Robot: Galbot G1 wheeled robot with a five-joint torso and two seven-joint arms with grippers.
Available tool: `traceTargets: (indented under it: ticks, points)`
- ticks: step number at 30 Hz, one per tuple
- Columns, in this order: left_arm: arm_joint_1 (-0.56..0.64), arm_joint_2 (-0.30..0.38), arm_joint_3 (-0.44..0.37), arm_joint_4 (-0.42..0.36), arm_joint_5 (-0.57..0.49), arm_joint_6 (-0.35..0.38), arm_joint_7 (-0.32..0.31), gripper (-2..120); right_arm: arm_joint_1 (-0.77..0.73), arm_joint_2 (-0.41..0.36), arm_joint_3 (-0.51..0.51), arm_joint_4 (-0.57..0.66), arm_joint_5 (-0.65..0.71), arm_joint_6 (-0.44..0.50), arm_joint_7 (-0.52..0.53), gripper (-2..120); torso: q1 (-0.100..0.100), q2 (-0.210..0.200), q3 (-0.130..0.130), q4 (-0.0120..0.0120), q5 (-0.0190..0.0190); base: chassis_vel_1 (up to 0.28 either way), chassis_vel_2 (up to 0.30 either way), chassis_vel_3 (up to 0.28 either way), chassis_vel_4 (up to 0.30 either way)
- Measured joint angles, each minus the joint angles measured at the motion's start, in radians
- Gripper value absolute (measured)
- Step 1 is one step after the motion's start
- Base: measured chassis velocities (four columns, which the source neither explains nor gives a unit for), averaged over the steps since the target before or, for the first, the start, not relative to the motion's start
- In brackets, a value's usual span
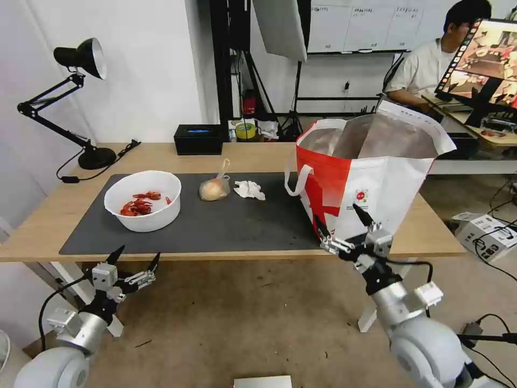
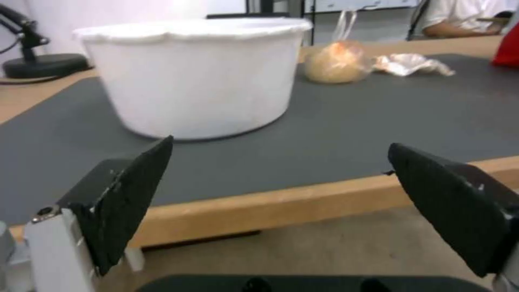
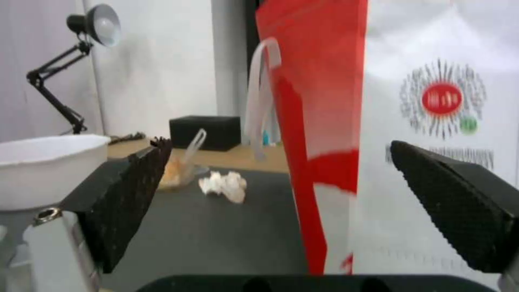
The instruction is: Pick up the trash from the table and place it into the takeout bag.
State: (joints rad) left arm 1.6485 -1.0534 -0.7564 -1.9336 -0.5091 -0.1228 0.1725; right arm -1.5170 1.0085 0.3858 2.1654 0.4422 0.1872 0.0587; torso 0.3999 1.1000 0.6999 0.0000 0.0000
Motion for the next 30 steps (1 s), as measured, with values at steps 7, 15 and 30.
traceTargets:
  ticks: [7, 15, 30]
  points:
    - [0.019, -0.019, -0.005, 0.010, 0.029, -0.007, -0.030, 100, -0.058, 0.045, -0.013, -0.042, -0.057, 0.021, 0.006, 100, 0.000, 0.000, 0.000, 0.0000, -0.0001, 0.000, 0.000, 0.000, 0.000]
    - [0.025, -0.026, -0.003, 0.024, 0.033, -0.013, -0.030, 100, -0.071, 0.075, -0.047, -0.091, -0.096, 0.036, 0.006, 100, 0.000, 0.000, 0.000, 0.0000, 0.0000, 0.000, 0.000, 0.000, 0.000]
    - [0.021, -0.035, 0.007, 0.030, 0.038, -0.018, -0.029, 100, -0.024, 0.064, -0.108, -0.103, -0.100, 0.018, 0.006, 100, 0.000, 0.000, 0.000, 0.0000, 0.0000, 0.000, 0.000, 0.000, 0.000]
